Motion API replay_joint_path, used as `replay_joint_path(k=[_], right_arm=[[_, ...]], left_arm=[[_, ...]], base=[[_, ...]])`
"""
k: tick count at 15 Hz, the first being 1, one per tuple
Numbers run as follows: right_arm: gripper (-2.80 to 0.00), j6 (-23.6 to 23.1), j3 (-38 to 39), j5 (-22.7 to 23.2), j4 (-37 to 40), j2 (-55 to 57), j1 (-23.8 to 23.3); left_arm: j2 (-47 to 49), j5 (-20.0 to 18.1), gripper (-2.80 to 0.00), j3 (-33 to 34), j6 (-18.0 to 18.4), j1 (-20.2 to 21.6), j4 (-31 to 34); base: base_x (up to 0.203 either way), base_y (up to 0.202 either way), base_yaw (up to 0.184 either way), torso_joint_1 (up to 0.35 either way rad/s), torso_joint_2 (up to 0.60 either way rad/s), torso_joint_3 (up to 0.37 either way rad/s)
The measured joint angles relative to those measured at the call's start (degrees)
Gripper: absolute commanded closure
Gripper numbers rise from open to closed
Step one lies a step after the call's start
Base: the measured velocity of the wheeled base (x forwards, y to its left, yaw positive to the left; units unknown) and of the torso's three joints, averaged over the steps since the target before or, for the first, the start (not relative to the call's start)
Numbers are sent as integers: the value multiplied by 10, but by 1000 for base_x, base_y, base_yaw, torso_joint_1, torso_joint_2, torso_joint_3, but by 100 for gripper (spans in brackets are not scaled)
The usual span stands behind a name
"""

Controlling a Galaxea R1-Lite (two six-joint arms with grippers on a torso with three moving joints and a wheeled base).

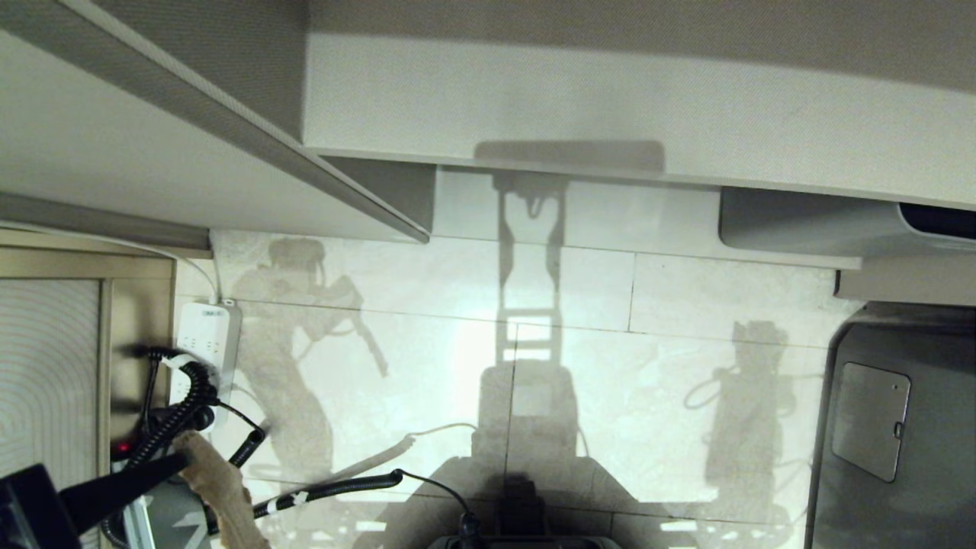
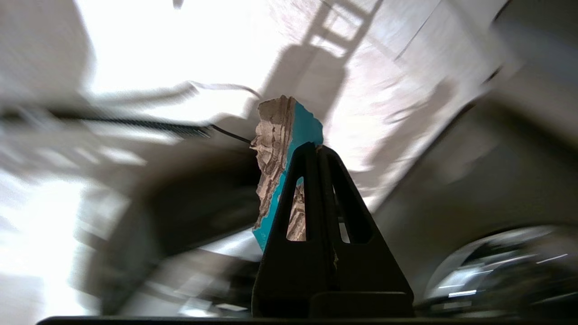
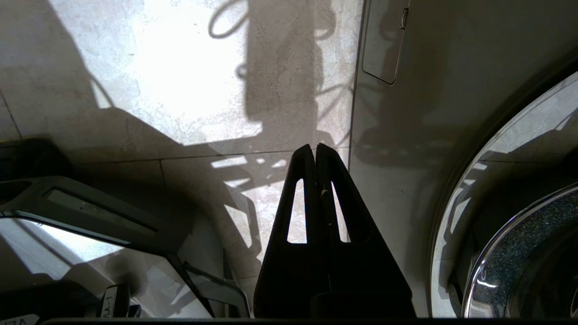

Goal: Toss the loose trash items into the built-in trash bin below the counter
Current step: Put the garbage in the trash can

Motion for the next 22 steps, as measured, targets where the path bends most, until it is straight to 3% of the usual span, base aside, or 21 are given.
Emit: replay_joint_path(k=[3, 5, 9, 11, 14, 16, 18, 22], right_arm=[[0, 0, 0, 0, 0, 0, 0], [0, 0, 0, 0, 0, 0, 0], [0, 0, 0, 0, 0, 0, 0], [0, 0, 0, 0, 0, 0, 0], [0, 0, 0, 0, 0, 0, 0], [0, 0, 0, 0, 0, 0, 0], [0, 0, 0, 0, 0, 0, 0], [0, 0, 0, 0, 0, 0, 0]], left_arm=[[-61, 21, 0, 42, 196, 2, -19], [-100, 27, 0, 65, 261, 13, -26], [-195, 33, 0, 84, 318, 48, -27], [-238, 36, 0, 105, 359, 95, -32], [-282, 53, 0, 160, 404, 125, -74], [-292, 60, 0, 193, 417, 119, -133], [-297, 64, 0, 214, 425, 90, -153], [-363, 70, 0, 225, 438, 62, -89]], base=[[0, 0, 0, 0, 0, 0], [0, 0, 0, 0, 0, 0], [0, 0, 0, 0, 0, 0], [0, 0, 0, 0, 0, 0], [0, 0, 0, 0, 0, 0], [0, 0, 0, 0, 0, 0], [0, 0, 0, 0, 0, 0], [0, 0, 0, 0, 0, 0]])
